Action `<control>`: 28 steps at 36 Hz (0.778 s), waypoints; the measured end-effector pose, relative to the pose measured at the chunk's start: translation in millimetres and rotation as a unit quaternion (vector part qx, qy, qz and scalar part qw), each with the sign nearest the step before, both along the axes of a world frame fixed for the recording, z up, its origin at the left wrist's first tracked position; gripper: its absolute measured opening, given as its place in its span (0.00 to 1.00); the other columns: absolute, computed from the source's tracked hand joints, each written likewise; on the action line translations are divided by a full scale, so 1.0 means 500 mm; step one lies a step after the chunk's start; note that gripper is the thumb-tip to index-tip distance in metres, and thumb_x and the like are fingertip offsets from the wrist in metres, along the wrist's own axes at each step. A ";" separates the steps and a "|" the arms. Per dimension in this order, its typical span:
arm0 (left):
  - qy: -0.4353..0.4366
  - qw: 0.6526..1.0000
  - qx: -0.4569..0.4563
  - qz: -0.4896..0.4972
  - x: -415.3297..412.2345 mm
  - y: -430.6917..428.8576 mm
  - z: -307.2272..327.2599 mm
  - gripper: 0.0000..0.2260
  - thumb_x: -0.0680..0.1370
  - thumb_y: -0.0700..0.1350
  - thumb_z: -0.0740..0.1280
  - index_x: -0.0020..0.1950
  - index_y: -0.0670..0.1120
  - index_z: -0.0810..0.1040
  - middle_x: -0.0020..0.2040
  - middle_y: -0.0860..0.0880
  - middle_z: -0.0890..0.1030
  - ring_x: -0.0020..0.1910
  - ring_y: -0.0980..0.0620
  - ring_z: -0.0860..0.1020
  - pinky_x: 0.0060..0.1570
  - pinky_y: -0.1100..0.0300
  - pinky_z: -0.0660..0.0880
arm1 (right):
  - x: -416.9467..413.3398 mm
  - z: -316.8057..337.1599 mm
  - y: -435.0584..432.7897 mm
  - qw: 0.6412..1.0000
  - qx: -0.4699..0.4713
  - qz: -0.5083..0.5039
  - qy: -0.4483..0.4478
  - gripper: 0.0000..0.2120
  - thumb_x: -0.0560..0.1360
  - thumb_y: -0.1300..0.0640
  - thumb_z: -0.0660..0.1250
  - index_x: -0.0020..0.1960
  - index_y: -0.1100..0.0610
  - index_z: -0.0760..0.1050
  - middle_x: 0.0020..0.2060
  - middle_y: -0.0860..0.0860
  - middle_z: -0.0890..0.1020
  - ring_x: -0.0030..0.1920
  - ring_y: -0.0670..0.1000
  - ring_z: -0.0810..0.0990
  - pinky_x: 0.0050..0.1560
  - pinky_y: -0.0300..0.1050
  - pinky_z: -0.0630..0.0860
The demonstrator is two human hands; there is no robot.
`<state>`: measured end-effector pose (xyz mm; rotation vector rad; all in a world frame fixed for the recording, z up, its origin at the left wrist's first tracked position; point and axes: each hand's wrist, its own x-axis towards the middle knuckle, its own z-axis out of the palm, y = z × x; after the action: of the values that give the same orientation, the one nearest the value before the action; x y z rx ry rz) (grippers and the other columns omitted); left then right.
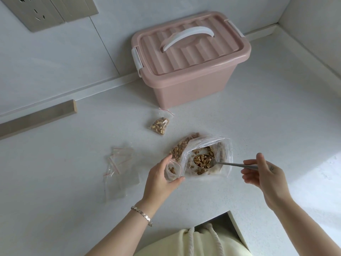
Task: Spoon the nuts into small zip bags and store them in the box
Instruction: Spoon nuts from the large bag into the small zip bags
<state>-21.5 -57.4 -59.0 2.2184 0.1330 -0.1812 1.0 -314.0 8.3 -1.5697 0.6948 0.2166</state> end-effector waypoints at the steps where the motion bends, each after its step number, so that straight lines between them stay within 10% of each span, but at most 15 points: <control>1: -0.002 1.000 0.001 -0.003 0.002 -0.001 -0.001 0.32 0.67 0.48 0.76 0.68 0.47 0.68 0.60 0.54 0.75 0.60 0.58 0.71 0.59 0.75 0.61 | 0.005 0.008 0.004 1.000 0.000 0.009 -0.005 0.19 0.80 0.52 0.55 0.40 0.63 0.77 0.29 0.59 0.80 0.24 0.49 0.78 0.27 0.37 0.78; 17: -0.010 0.999 0.015 -0.028 0.005 -0.013 -0.006 0.31 0.67 0.51 0.76 0.67 0.46 0.70 0.62 0.52 0.77 0.61 0.52 0.74 0.65 0.53 0.68 | 0.030 0.065 0.135 0.964 -0.138 0.203 -0.102 0.16 0.79 0.53 0.58 0.36 0.57 0.77 0.25 0.54 0.79 0.23 0.47 0.77 0.28 0.36 0.75; 28: 0.001 1.000 0.005 -0.002 0.000 -0.011 -0.017 0.30 0.66 0.55 0.75 0.64 0.51 0.71 0.59 0.56 0.78 0.59 0.55 0.75 0.61 0.51 0.72 | -0.004 0.067 0.167 0.766 -0.387 0.365 -0.360 0.24 0.79 0.44 0.52 0.30 0.56 0.69 0.23 0.44 0.66 0.21 0.47 0.65 0.21 0.39 0.62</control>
<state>-21.5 -63.2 -67.4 2.2291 0.1317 -0.1854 -1.1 -230.6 41.6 -2.4513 -0.5684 -0.1521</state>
